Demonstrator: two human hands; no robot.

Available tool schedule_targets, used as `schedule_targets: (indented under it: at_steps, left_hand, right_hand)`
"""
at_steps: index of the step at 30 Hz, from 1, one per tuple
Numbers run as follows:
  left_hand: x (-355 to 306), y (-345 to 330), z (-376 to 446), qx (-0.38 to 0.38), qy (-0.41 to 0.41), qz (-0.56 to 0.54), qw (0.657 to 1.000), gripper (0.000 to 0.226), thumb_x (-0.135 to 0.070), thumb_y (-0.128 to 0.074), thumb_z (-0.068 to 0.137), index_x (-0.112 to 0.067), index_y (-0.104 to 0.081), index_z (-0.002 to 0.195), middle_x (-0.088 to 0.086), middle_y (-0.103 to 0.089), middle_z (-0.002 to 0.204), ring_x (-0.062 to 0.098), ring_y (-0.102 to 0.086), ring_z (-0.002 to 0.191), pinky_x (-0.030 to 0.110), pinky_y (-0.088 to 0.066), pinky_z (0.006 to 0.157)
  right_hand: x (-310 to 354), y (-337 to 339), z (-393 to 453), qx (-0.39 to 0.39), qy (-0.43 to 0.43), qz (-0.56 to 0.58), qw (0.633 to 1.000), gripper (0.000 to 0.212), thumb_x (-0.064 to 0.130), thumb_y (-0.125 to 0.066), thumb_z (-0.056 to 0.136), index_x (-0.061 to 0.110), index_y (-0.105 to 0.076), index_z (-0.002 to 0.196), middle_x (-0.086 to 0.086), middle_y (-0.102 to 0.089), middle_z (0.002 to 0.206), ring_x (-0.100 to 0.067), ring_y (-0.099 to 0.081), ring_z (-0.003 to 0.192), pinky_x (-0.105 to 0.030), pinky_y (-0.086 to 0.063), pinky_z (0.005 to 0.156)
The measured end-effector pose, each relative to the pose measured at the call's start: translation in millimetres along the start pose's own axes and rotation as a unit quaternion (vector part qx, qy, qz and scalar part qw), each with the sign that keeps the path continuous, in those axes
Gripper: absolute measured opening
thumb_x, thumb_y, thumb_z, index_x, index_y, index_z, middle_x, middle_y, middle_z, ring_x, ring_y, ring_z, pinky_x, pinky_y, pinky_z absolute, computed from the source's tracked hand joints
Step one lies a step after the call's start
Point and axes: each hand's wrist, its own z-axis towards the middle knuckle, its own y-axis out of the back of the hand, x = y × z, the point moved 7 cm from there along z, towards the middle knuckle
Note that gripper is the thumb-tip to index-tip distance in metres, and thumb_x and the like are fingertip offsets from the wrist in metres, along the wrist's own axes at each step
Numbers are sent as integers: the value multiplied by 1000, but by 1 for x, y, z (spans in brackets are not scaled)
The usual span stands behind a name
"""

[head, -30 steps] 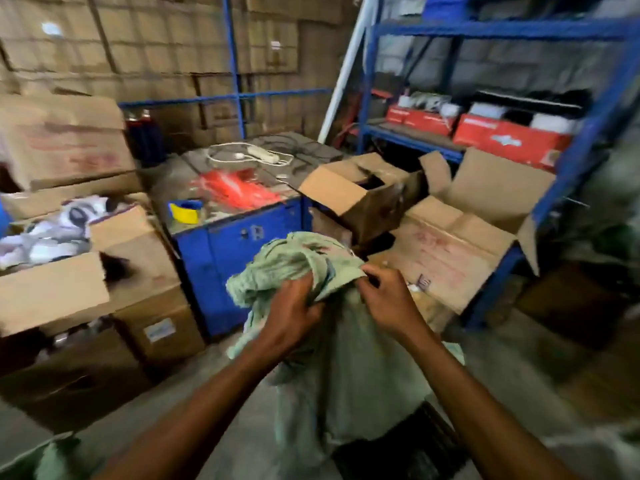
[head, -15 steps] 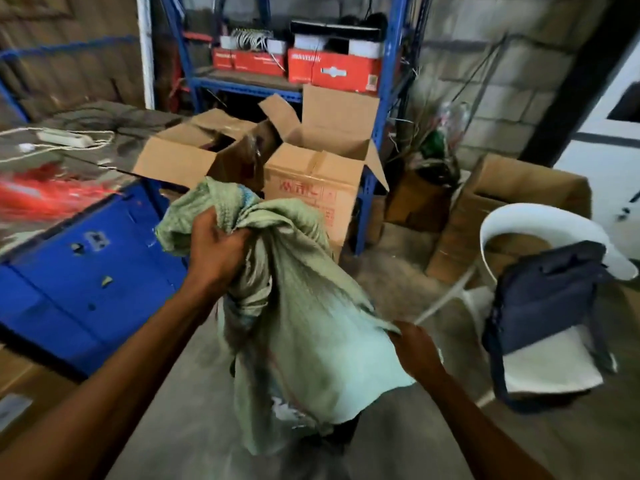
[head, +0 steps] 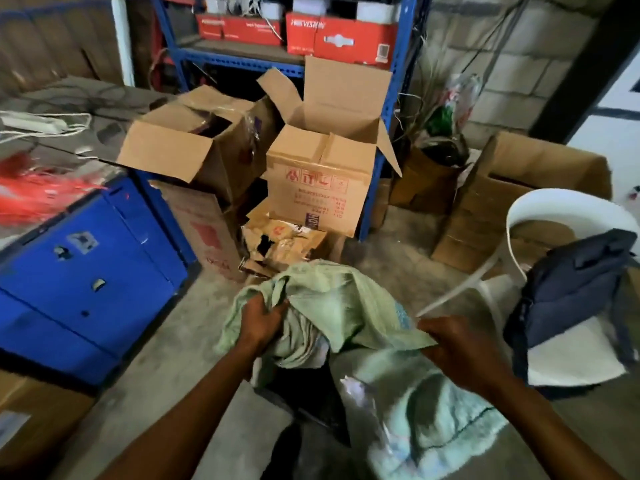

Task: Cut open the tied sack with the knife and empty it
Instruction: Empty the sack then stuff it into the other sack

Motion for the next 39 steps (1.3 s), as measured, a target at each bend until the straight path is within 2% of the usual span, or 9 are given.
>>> schedule_targets:
  at_steps: [11,14,16,20,23,27,31,36,39]
  left_hand:
    - [92,-100,33,303,230,101,919,49,-13,-68,87,10,-52,127,27,-59,127,38,-59,114,42,-48,95]
    - [65,-118,28,352,131,131,918,29,-14,-72,83,-4,-62,108,14,-63,111,26,-61,106,38,-49,86]
    - [27,-135,16,390,54,75,916,55,-13,-76,79,-11,-53,130,2,-52,128,20,-52,120,33,-45,94]
    - [-68,-156,-29,516,-183,25,836,69,-26,-83,66,-44,-54,126,-26,-55,125,-8,-52,113,14,-42,93]
    - [-100,-151,-28,461,-241,-4,854,1,-21,-70,73,-21,-70,73,-14,-61,62,-4,-51,58,20,-38,54]
    - [-111,-125,16,390,-258,6,884,12,0,-67,78,12,-65,76,12,-56,64,13,-46,66,29,-30,56]
    - [-103,-103,41,373,-218,27,901,10,2,-67,80,12,-66,82,36,-64,73,15,-51,61,30,-35,55]
    - [-124,-104,23,443,-255,96,854,63,-39,-78,70,-31,-53,128,-8,-62,122,3,-62,103,26,-52,86]
    - [-164,-108,21,361,-382,155,836,28,-23,-70,79,-13,-68,105,4,-73,97,22,-68,88,34,-55,76]
  right_hand:
    - [-19,44,15,80,-129,-149,977,4,9,-69,74,6,-69,76,-14,-71,82,-31,-65,80,-30,-34,56]
    - [-19,23,26,99,-144,-150,973,12,13,-66,73,10,-70,84,-15,-71,91,-33,-64,91,-35,-45,66]
    - [-16,11,38,101,-154,-164,969,22,16,-67,73,13,-70,95,-15,-70,99,-34,-63,97,-37,-47,72]
    - [-6,-3,67,87,-157,-171,969,25,25,-69,77,17,-67,101,-15,-66,106,-34,-61,100,-32,-41,68]
    - [2,-5,80,66,-142,-149,976,21,29,-71,76,16,-66,91,-14,-67,97,-33,-63,92,-28,-29,60]
    - [-18,-6,73,69,-182,-144,970,44,37,-72,73,20,-58,111,-9,-65,113,-29,-59,104,-29,-37,67]
    - [-36,1,53,-56,-223,-3,973,18,17,-70,78,8,-68,93,-12,-72,92,-28,-66,89,-25,-36,64]
    - [16,33,83,-184,-85,2,979,22,-4,-68,67,14,-64,79,0,-66,73,-9,-57,65,-16,-37,56]
    - [28,34,94,-217,-87,25,972,16,-2,-69,71,10,-65,81,0,-64,73,-12,-57,63,-19,-36,54]
